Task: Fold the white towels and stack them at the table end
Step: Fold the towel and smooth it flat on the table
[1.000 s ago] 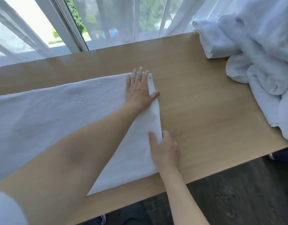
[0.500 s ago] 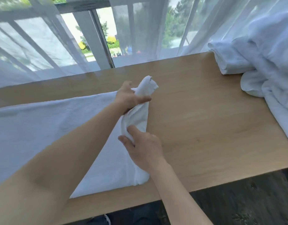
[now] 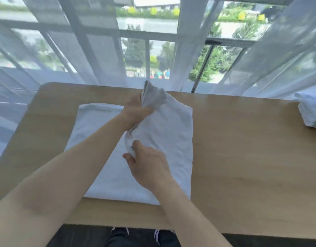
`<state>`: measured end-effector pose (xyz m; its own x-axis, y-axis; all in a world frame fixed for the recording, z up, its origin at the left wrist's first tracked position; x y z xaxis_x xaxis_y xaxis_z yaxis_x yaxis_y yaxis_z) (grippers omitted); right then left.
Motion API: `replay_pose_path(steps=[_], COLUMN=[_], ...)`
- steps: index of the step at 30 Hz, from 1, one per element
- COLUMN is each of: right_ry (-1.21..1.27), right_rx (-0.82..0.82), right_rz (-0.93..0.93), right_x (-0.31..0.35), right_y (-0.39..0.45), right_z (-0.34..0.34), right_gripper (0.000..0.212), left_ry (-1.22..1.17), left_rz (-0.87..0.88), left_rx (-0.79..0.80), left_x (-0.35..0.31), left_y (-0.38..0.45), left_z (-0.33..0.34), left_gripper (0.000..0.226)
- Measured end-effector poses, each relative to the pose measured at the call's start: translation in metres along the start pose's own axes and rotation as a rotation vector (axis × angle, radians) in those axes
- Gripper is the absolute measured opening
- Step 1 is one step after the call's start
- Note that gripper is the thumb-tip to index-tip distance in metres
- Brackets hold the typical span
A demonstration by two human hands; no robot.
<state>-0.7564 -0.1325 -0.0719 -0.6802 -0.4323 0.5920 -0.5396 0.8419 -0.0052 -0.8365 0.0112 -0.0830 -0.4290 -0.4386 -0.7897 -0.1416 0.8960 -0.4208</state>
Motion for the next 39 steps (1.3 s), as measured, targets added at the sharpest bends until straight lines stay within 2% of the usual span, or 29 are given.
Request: replay_pose_path(steps=[1, 3, 6, 9, 11, 14, 15, 17, 19, 21, 22, 23, 25, 29, 30, 34, 37, 39], right_ry=[0.005, 0.012, -0.021, -0.077, -0.101, -0.056, -0.014, 0.064, 0.134, 0.223, 0.281, 0.342, 0.464, 0.785, 0.77, 0.382, 0.221, 0.176], right_rx=[0.017, 0.057, 0.065, 0.055, 0.114, 0.248, 0.284, 0.33, 0.344, 0.315, 0.289, 0.271, 0.246, 0.081, 0.037, -0.039, 0.122, 0.201], right_rz=[0.003, 0.012, 0.038, 0.071, 0.1, 0.194, 0.244, 0.34, 0.39, 0.38, 0.376, 0.387, 0.437, 0.521, 0.496, 0.294, 0.091, -0.037], right_x=[0.014, 0.042, 0.078, 0.112, 0.128, 0.132, 0.129, 0.121, 0.116, 0.114, 0.112, 0.109, 0.1, 0.079, 0.074, 0.066, 0.088, 0.101], right_y=[0.009, 0.028, 0.059, 0.091, 0.11, 0.129, 0.132, 0.131, 0.126, 0.12, 0.118, 0.115, 0.109, 0.096, 0.093, 0.082, 0.077, 0.078], right_z=[0.008, 0.026, 0.051, 0.08, 0.106, 0.149, 0.163, 0.186, 0.202, 0.21, 0.212, 0.212, 0.212, 0.207, 0.203, 0.187, 0.2, 0.209], right_gripper=[0.03, 0.03, 0.026, 0.023, 0.023, 0.031, 0.034, 0.035, 0.037, 0.037, 0.037, 0.039, 0.041, 0.013, 0.012, 0.015, 0.032, 0.038], left_ry=[-0.039, -0.121, -0.308, -0.495, -0.551, -0.551, -0.535, -0.488, -0.488, -0.503, -0.489, -0.436, -0.348, -0.299, -0.294, -0.289, -0.178, -0.188], left_rz=[0.022, 0.022, -0.092, -0.18, -0.233, -0.327, -0.355, -0.422, -0.48, -0.419, -0.345, -0.28, -0.219, -0.305, -0.323, -0.385, -0.4, -0.435], left_rx=[0.01, 0.041, 0.11, 0.204, 0.235, 0.278, 0.265, 0.134, 0.025, 0.084, 0.141, 0.185, 0.139, -0.055, -0.067, -0.04, -0.032, -0.037], left_x=[0.007, 0.027, 0.064, 0.097, 0.121, 0.169, 0.186, 0.213, 0.226, 0.225, 0.221, 0.218, 0.219, 0.228, 0.23, 0.249, 0.265, 0.279], left_y=[-0.001, -0.001, 0.007, 0.024, 0.036, 0.054, 0.06, 0.071, 0.073, 0.071, 0.068, 0.065, 0.066, 0.075, 0.073, 0.043, 0.006, -0.022], left_z=[-0.019, -0.055, -0.103, -0.145, -0.167, -0.181, -0.183, -0.188, -0.192, -0.187, -0.184, -0.181, -0.18, -0.189, -0.191, -0.194, -0.195, -0.193], left_gripper=[0.017, 0.019, 0.016, 0.024, 0.031, 0.026, 0.021, 0.012, 0.035, 0.063, 0.066, 0.062, 0.055, 0.023, 0.022, 0.036, 0.045, 0.049])
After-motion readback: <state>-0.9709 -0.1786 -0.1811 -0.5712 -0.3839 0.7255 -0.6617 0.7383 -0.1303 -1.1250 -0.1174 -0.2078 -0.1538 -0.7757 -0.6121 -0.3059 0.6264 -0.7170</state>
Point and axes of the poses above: each hand's wrist, its own y-axis towards the middle knuckle, its own z-axis out of the palm, x = y × z, the point moved 7 cm from there along y, towards the middle knuckle, and after that the axes turned 11 degrees about -z, right-handed, at the moved point
